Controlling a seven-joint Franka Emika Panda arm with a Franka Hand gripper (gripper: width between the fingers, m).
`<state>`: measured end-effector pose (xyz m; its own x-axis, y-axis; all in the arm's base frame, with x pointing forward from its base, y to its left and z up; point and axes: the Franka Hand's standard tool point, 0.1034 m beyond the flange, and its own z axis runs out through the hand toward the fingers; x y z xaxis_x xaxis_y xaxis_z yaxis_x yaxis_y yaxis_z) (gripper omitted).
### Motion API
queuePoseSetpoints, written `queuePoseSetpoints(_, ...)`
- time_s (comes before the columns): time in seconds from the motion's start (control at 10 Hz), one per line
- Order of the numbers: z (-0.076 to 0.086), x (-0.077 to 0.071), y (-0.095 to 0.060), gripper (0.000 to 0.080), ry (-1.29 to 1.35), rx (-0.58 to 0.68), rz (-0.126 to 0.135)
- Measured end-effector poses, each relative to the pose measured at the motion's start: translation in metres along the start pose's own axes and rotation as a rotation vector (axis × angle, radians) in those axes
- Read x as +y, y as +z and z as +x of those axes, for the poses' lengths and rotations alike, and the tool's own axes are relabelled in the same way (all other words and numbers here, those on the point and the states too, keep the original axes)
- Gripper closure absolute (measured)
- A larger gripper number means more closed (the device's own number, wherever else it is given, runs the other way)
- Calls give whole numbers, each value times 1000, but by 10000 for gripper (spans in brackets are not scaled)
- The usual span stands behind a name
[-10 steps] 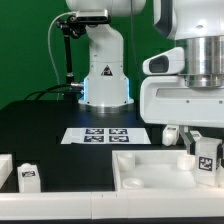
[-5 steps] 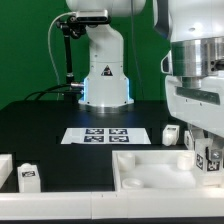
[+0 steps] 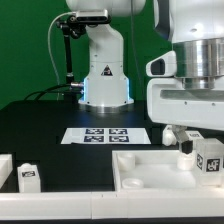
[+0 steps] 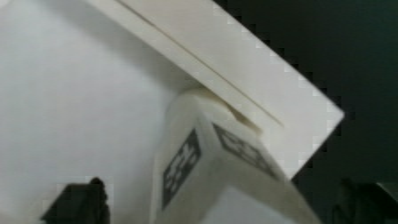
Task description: Assemble one leg
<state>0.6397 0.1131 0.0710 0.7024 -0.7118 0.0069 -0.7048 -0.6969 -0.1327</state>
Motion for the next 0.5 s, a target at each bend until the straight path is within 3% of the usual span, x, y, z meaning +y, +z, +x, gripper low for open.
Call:
queuePoseSetpoints(0.1,-4,-2,0,152,-14,12,10)
queuePoseSetpoints(0.3,-3,-1,1,152,-148,13,8)
queuePoseSetpoints(0.5,-3,-3,-1,150,-519,37,-25)
